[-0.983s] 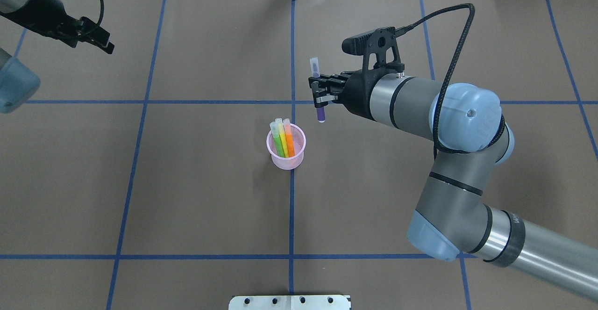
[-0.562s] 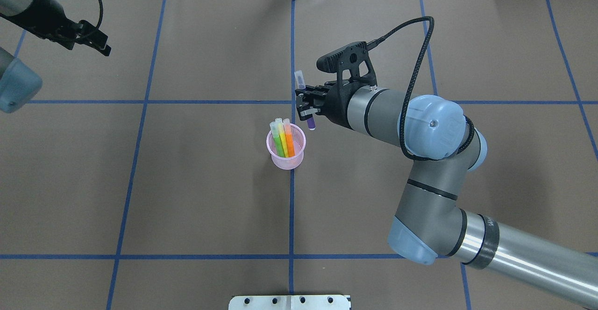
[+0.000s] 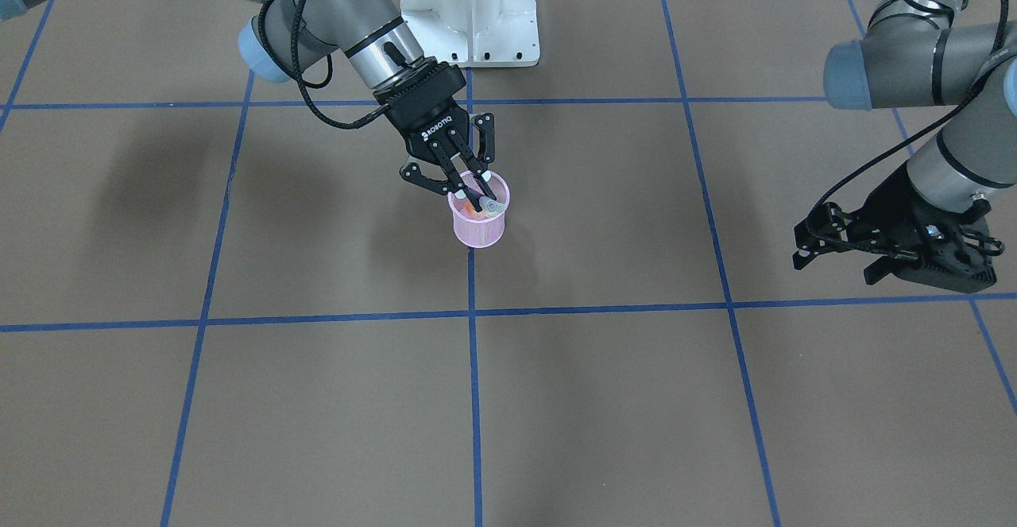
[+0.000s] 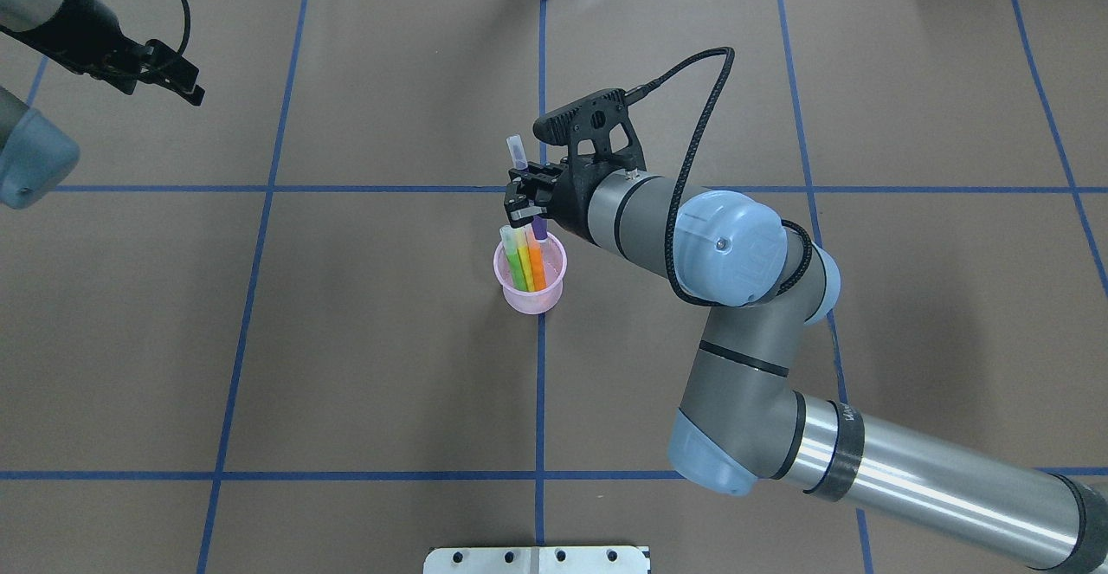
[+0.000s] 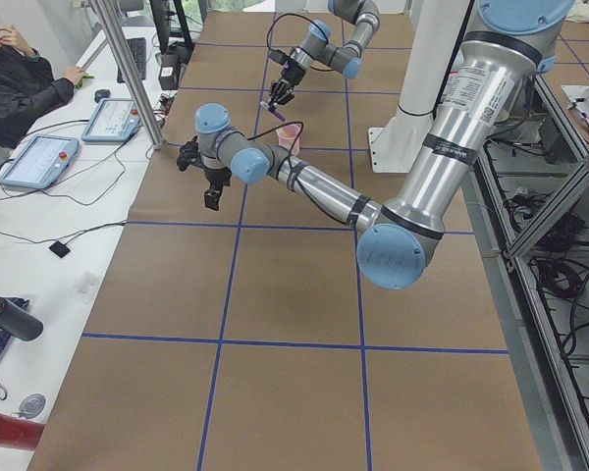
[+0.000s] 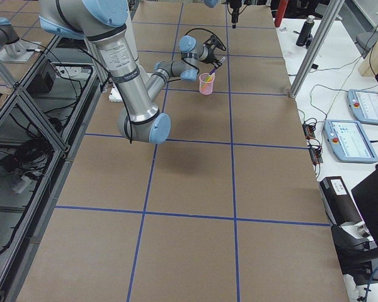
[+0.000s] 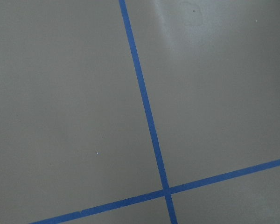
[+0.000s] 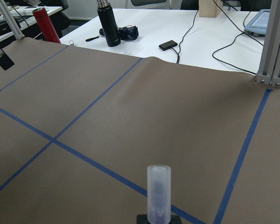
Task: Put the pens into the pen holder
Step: 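Lower the purple marker into the pink cup and open the right gripper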
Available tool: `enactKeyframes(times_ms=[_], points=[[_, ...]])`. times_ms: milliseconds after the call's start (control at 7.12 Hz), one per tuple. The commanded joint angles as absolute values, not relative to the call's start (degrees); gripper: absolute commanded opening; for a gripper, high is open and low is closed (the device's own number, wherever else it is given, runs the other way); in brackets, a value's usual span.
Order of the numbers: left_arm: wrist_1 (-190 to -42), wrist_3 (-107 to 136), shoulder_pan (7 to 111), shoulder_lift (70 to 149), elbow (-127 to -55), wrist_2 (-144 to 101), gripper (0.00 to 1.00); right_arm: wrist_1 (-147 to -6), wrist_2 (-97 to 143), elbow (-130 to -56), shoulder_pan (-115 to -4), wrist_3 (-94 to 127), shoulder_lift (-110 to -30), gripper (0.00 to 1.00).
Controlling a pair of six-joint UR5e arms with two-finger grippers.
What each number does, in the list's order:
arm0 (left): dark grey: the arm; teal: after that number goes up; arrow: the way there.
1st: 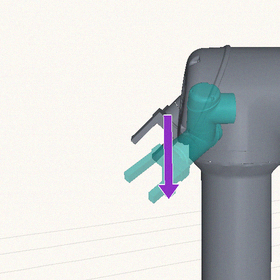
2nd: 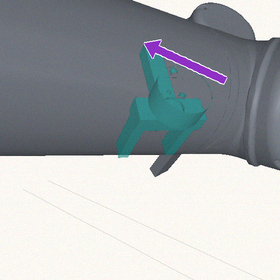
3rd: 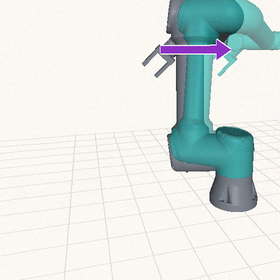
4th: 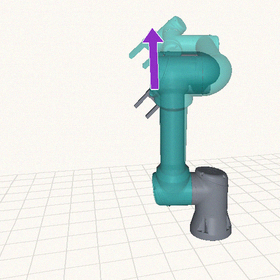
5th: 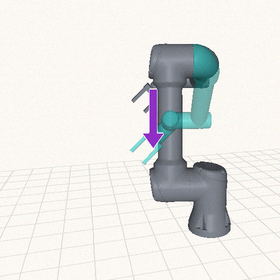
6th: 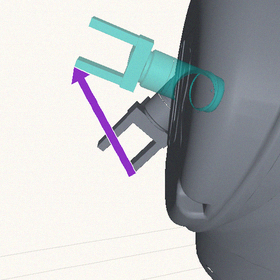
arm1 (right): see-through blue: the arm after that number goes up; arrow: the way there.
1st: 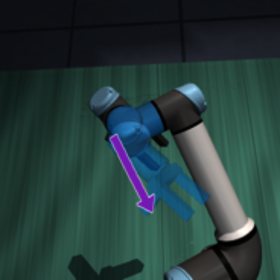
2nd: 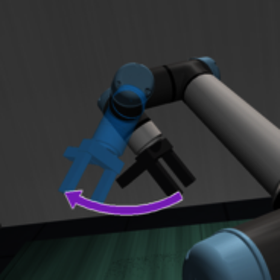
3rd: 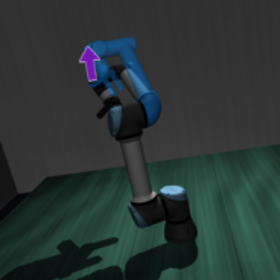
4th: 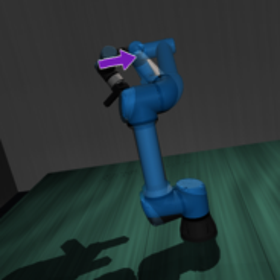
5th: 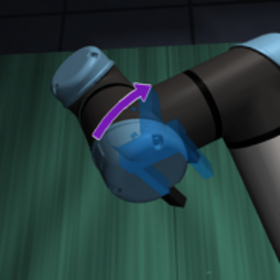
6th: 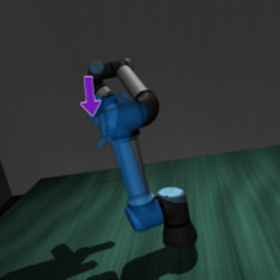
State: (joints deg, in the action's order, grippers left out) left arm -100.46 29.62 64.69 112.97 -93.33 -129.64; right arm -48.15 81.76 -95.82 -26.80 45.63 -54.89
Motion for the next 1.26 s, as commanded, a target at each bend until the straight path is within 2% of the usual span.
enactKeyframes(times_ms=[0, 421, 562, 702, 983, 1124], points=[[-100.5, 29.6, 64.7, 113.0, -93.0, -129.6, 1.00, -48.3, 81.1, -94.8, -25.8, 45.6, -54.8, 0.00], [-100.5, 29.7, 64.7, 113.1, -92.9, -129.6, 1.00, -48.2, 78.4, -94.2, -24.0, 45.6, -55.0, 0.00], [-100.5, 29.7, 64.7, 113.2, -92.9, -129.6, 1.00, -48.1, 78.3, -94.1, -24.0, 45.7, -54.8, 0.52], [-100.5, 29.7, 64.7, 113.2, -92.9, -129.6, 1.00, -48.0, 78.0, -94.2, -24.0, 45.7, -54.8, 0.98], [-100.5, 29.6, 64.9, 113.3, -92.6, -129.6, 1.00, -51.0, 78.7, -95.8, -24.7, 45.9, -54.7, 0.99], [-100.3, 27.8, 65.5, 113.3, -92.4, -129.7, 1.00, -59.2, 82.1, -99.9, -26.8, 45.9, -54.7, 0.99]])
